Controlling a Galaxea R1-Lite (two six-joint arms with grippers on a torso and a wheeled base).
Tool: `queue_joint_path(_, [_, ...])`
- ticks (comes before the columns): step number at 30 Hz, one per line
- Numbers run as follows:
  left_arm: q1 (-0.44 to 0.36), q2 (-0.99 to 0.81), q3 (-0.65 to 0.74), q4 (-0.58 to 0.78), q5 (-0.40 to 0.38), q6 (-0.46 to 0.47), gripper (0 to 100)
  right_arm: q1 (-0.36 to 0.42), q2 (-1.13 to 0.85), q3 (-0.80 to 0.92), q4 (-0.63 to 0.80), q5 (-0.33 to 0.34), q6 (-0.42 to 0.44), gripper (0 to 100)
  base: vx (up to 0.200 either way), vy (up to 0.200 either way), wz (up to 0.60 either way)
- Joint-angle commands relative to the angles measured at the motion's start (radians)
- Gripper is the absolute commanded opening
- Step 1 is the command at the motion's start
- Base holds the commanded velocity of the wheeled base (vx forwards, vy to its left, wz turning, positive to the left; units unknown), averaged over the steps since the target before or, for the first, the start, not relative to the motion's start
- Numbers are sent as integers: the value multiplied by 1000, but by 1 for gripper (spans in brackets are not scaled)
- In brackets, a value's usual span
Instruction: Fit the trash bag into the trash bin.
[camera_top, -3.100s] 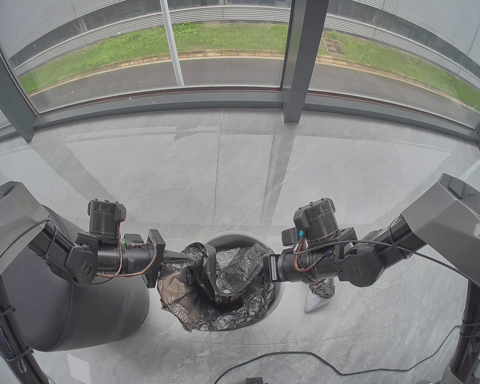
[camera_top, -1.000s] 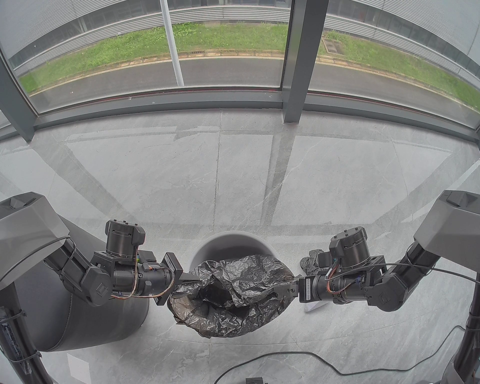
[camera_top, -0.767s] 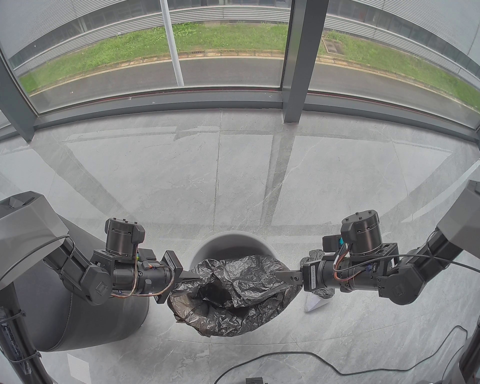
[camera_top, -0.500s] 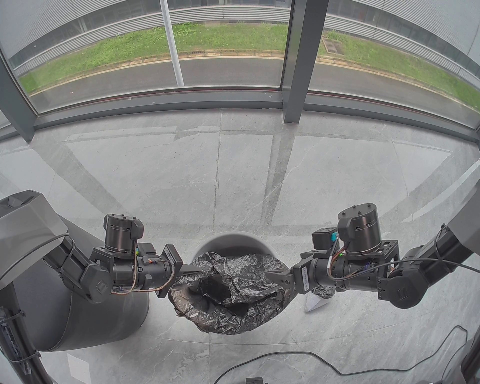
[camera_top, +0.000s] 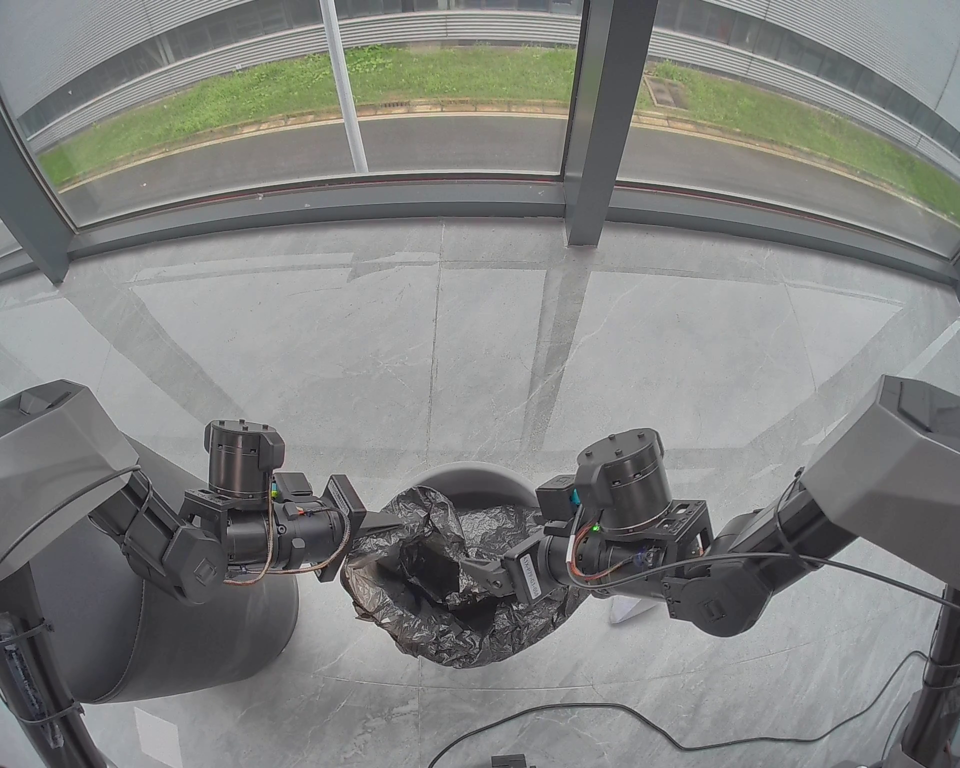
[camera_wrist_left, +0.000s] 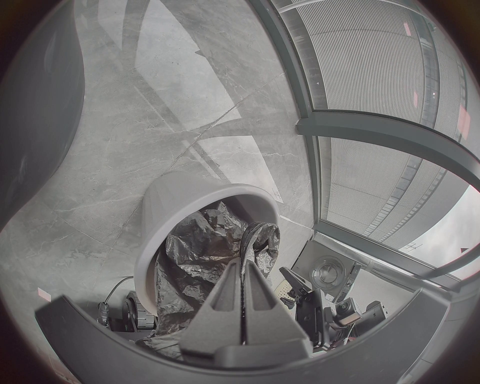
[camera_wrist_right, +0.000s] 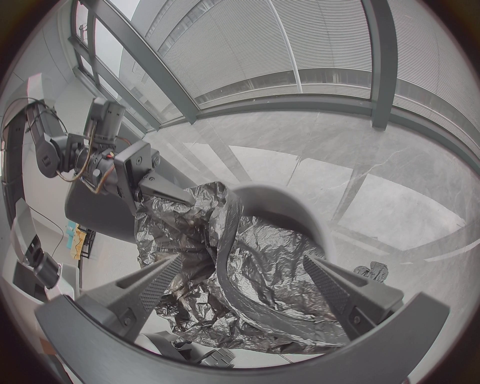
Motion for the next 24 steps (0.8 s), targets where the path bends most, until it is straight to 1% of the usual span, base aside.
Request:
queue_joint_path(1, [0, 17, 0, -2, 0, -1, 0, 11, 60, -10, -1, 0, 0, 100, 0, 0, 0])
queue_joint_path(11, [2, 18, -5, -3, 0, 1, 0, 31, 68, 0, -1, -2, 1, 100, 0, 0, 0])
queue_joint_path(24, [12, 17, 0, -3, 0, 1, 0, 28, 132, -33, -2, -3, 3, 100, 0, 0, 0])
